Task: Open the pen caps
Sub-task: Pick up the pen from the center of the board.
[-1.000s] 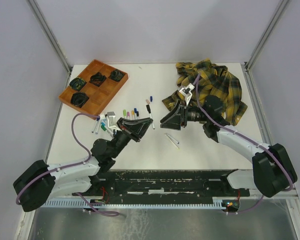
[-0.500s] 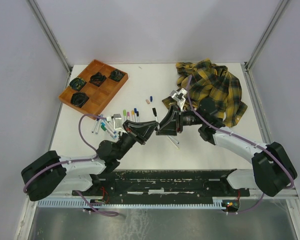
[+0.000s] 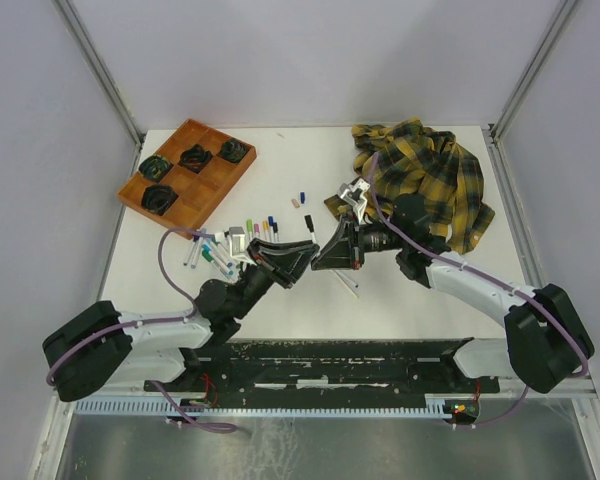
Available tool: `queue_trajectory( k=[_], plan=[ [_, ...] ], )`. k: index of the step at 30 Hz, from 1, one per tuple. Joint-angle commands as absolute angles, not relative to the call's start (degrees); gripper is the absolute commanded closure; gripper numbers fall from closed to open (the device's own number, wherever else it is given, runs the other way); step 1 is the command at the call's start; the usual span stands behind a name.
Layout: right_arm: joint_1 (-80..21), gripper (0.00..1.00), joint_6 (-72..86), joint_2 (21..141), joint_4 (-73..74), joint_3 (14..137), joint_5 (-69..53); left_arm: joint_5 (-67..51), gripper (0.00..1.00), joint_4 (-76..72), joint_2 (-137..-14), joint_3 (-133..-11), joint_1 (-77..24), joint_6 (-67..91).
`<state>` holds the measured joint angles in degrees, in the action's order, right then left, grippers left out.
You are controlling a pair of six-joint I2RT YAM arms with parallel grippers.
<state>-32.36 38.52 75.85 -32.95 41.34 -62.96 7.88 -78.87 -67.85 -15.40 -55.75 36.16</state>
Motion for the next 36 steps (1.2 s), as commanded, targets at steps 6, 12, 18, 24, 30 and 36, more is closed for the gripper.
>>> queue_trajectory(
  k=[6, 12, 18, 24, 30, 36],
  plan=[
    [-32.6, 1.0, 28.2, 75.1, -19.0, 46.8, -63.2, 14.2, 0.28, -57.3, -56.2, -19.7, -54.8, 39.4],
    [-32.5, 1.0, 25.6, 74.9, -15.5, 47.8, -64.0, 2.9, 0.26, -46.5, -52.1, -23.7, -47.5, 42.3],
    [-32.6, 1.0, 24.7, 74.6, -14.3, 48.2, -64.7, -12.4, 0.32, -46.1, -55.9, -27.0, -38.1, 49.8],
    [-32.6, 1.0, 23.9, 75.0, -13.2, 48.5, -64.9, -19.3, 0.43, -51.5, -60.5, -29.3, -37.3, 51.8],
    [-32.6, 1.0, 23.9, 75.2, -12.9, 48.6, -65.0, -20.7, 0.47, -54.8, -62.3, -29.5, -37.2, 52.7],
    [-32.8, 1.0, 23.9, 75.4, -12.5, 48.8, -65.0, -21.9, 0.66, -56.4, -63.9, -29.9, -37.2, 53.2]
  ],
)
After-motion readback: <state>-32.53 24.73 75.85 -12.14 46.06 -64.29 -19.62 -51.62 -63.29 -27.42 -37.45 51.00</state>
